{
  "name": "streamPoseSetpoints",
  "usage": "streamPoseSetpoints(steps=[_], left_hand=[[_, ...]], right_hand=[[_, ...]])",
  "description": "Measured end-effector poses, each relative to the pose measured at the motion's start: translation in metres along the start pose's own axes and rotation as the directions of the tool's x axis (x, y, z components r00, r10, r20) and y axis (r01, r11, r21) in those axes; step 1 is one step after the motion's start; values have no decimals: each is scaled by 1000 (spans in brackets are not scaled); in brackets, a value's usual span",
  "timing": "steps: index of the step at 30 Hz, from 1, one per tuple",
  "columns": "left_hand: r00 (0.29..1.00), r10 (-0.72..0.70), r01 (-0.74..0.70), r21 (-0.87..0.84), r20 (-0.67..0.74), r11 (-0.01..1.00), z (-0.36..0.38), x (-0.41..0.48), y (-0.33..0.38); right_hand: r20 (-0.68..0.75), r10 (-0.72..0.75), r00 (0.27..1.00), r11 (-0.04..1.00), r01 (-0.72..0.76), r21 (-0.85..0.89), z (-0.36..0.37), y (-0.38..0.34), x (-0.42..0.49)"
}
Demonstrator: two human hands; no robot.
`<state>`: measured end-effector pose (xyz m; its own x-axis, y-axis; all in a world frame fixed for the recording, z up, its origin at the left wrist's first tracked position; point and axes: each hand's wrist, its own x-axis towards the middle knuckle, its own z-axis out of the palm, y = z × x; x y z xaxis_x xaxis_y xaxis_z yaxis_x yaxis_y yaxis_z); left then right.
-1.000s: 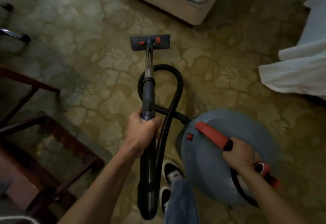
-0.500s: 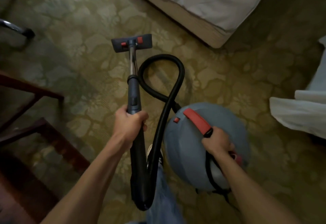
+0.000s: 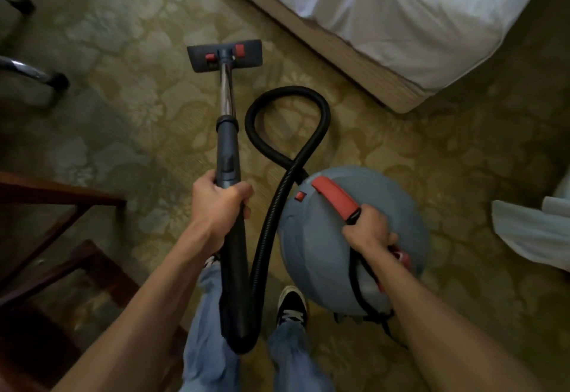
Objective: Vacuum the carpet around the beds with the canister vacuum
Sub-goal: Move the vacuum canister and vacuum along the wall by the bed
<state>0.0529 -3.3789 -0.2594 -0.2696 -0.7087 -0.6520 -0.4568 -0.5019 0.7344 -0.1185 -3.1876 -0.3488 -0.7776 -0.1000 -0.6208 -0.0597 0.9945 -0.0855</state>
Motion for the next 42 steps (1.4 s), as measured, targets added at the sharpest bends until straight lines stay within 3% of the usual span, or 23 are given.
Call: streamPoseSetpoints(steps=[10, 18, 23, 29, 31, 33, 35, 37, 38, 40, 42], left_hand=[[998, -24, 25, -21, 58, 999, -95, 115, 76], [1000, -12, 12, -38, 11, 999, -152, 203, 130], [1000, -15, 13, -75, -27, 997, -182, 240, 170], [996, -55, 42, -162, -73, 986, -215, 288, 222], [993, -68, 48, -189, -98, 981, -226, 306, 239], [990, -89, 64, -208, -113, 976, -235, 322, 254], [986, -110, 78, -238, -127, 968, -244, 337, 267], [983, -123, 83, -262, -139, 962, -254, 351, 281], [980, -129, 84, -274, -150, 958, -259, 358, 289], [975, -134, 77, -294, -179, 953, -273, 372, 302], [968, -139, 70, -308, -207, 949, -288, 389, 313]], right_hand=[[9, -8, 1000, 999, 9, -44, -2, -176, 18], [29, -79, 996, 988, 82, -128, 5, -296, 36], [113, -109, 988, 980, 126, -155, 0, -361, 43], [351, -8, 936, 916, 148, -373, -17, -433, 57], [356, 75, 932, 845, 131, -519, -18, -458, 63], [326, 88, 941, 824, 115, -555, -17, -487, 63], [289, -84, 954, 862, 215, -459, -15, -527, 58], [280, -350, 894, 869, 421, -261, -12, -576, 46], [310, -424, 851, 881, 466, -76, -8, -603, 36], [532, -386, 754, 920, 268, 287, -6, -659, 5], [735, -367, 570, 894, -2, 448, 0, -706, -19]])
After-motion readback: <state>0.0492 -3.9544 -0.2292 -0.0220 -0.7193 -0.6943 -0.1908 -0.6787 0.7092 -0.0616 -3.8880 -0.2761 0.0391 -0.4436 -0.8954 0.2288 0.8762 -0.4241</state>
